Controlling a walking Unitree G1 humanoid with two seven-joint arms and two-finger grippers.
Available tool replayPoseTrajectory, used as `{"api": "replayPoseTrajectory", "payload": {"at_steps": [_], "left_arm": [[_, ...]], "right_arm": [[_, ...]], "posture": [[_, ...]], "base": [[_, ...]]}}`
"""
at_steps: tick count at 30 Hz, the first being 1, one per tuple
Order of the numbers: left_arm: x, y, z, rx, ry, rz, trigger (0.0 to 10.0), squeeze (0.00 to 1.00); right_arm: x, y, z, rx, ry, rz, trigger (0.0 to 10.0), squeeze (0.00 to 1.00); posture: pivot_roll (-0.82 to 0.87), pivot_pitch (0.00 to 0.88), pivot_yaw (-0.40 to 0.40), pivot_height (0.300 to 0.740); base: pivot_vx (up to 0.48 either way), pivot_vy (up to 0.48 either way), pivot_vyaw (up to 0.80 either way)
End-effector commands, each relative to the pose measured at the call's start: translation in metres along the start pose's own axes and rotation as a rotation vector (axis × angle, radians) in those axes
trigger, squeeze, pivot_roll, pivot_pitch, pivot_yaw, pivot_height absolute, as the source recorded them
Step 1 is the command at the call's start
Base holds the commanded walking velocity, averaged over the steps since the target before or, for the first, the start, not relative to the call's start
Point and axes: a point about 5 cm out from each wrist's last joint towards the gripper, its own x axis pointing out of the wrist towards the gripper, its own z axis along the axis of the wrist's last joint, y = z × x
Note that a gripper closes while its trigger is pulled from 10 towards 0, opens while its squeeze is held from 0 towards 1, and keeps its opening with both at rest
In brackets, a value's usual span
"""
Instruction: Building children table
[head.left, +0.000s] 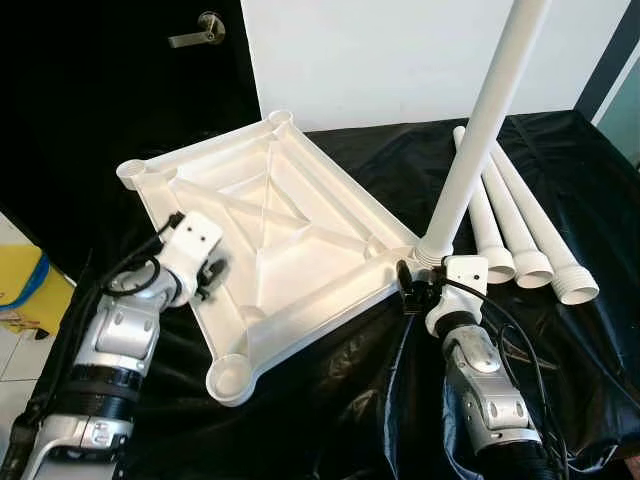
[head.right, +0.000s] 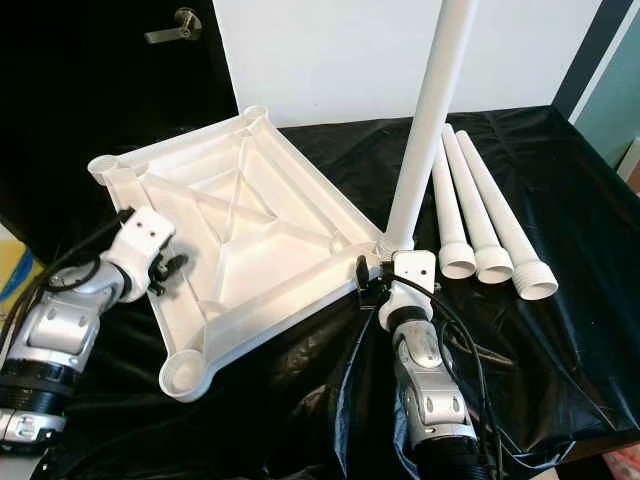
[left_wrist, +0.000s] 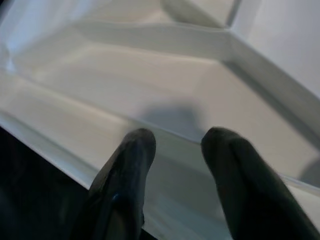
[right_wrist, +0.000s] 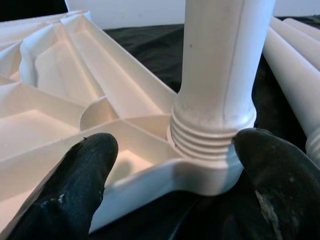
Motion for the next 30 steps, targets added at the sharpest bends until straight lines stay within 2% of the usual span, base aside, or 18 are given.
{"api": "replayPoseTrajectory", "payload": {"at_steps": [1, 4, 8, 10, 15, 23, 25, 27, 30], "left_arm": [[-0.002, -0.001, -0.010, 0.035, 0.047, 0.079, 10.0, 0.00], [-0.004, -0.012, -0.014, 0.053, 0.046, 0.015, 10.0, 0.00], [-0.007, -0.031, -0.011, 0.034, 0.024, -0.071, 10.0, 0.00], [-0.009, -0.040, -0.009, 0.041, 0.010, -0.102, 10.0, 0.00], [-0.010, -0.048, -0.009, 0.038, 0.007, -0.129, 10.0, 0.00], [-0.011, -0.064, -0.003, 0.036, -0.020, -0.193, 10.0, 0.00], [-0.012, -0.077, 0.005, 0.033, -0.047, -0.244, 10.0, 0.00], [-0.012, -0.082, 0.007, 0.040, -0.056, -0.266, 10.0, 0.00], [-0.013, -0.095, 0.018, 0.016, -0.095, -0.313, 10.0, 0.00]], "right_arm": [[-0.002, 0.003, -0.008, -0.006, 0.046, 0.014, 10.0, 0.00], [-0.002, 0.003, -0.014, -0.002, 0.085, 0.022, 10.0, 0.00], [-0.001, 0.004, -0.017, -0.039, 0.111, 0.032, 10.0, 0.00], [-0.002, 0.001, -0.018, -0.051, 0.117, 0.004, 10.0, 0.00], [-0.004, -0.004, -0.018, -0.048, 0.123, -0.052, 10.0, 0.00], [-0.005, -0.005, -0.031, -0.080, 0.199, -0.114, 10.0, 0.00], [-0.006, -0.002, -0.036, -0.043, 0.226, -0.106, 10.0, 0.00], [-0.006, 0.000, -0.037, -0.040, 0.231, -0.100, 10.0, 0.00], [-0.004, 0.008, -0.045, 0.065, 0.291, -0.029, 10.0, 0.00]], "posture": [[-0.02, 0.039, -0.014, 0.740], [-0.01, 0.041, -0.023, 0.740], [0.01, 0.046, -0.040, 0.740], [0.02, 0.047, -0.049, 0.740], [0.03, 0.054, -0.056, 0.740], [0.03, 0.057, -0.050, 0.740], [0.03, 0.058, -0.046, 0.740], [0.03, 0.058, -0.046, 0.740], [0.02, 0.062, -0.040, 0.740]], "base": [[0.000, 0.000, 0.00], [0.000, 0.000, 0.00], [0.000, 0.000, 0.00], [0.000, 0.000, 0.00], [0.000, 0.000, 0.00], [0.000, 0.000, 0.00], [0.000, 0.000, 0.00], [0.000, 0.000, 0.00], [0.000, 0.000, 0.00]]}}
